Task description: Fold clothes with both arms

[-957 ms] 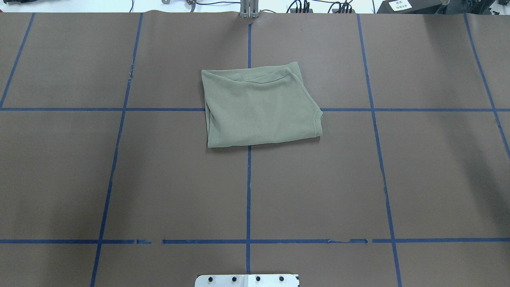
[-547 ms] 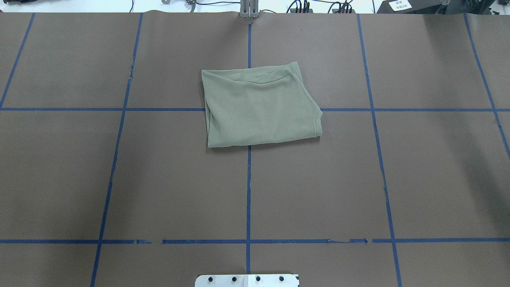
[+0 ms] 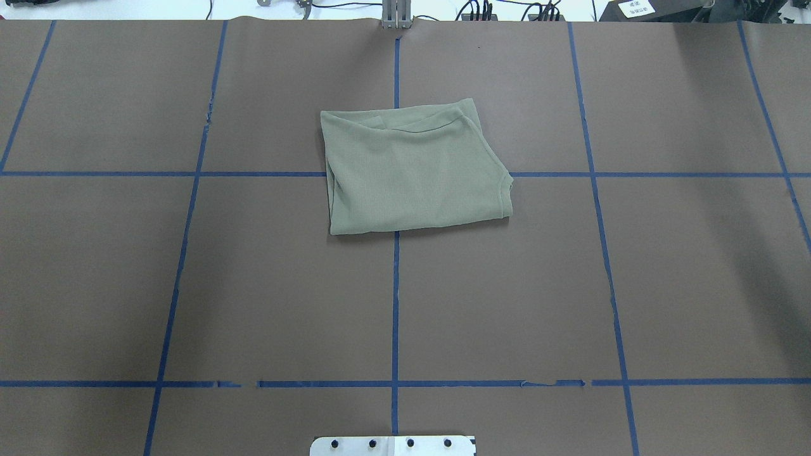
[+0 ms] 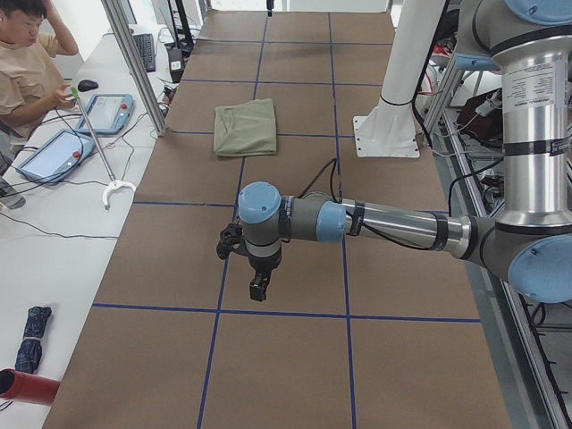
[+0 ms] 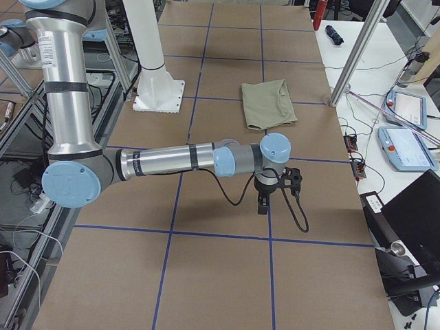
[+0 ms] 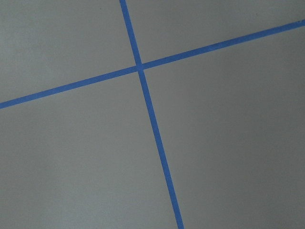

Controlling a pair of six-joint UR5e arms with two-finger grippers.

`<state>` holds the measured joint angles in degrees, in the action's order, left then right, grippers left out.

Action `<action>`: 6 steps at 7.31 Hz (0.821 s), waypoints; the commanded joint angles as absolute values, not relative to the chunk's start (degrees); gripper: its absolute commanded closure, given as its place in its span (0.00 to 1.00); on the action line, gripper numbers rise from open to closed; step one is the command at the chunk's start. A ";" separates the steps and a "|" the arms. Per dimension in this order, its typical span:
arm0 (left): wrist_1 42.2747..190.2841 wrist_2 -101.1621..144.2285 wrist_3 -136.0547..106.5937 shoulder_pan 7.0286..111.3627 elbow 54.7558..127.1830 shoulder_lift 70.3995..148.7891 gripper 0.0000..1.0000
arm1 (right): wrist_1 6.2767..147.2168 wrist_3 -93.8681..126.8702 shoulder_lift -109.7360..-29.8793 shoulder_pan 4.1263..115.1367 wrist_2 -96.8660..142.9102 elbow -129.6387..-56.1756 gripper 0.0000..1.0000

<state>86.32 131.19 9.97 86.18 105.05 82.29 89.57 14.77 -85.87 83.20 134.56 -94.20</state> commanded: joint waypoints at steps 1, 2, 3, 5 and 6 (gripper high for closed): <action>85.96 131.22 16.67 86.31 103.45 82.00 0.00 | 89.65 14.68 -85.87 83.14 134.56 -94.22 0.00; 85.52 131.22 16.61 86.31 103.27 82.35 0.00 | 89.65 14.68 -85.87 83.14 134.56 -94.22 0.00; 85.43 131.22 16.61 86.31 103.10 82.35 0.00 | 89.65 14.68 -85.87 83.14 134.56 -94.22 0.00; 85.34 131.22 16.61 86.31 103.10 82.44 0.00 | 89.56 14.76 -85.78 83.06 134.56 -94.22 0.00; 85.34 131.22 16.61 86.31 102.92 82.35 0.00 | 89.56 14.68 -85.78 83.06 134.47 -94.22 0.00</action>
<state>85.36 131.22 16.61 86.31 103.08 82.38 89.57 14.71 -85.82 83.09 134.54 -94.22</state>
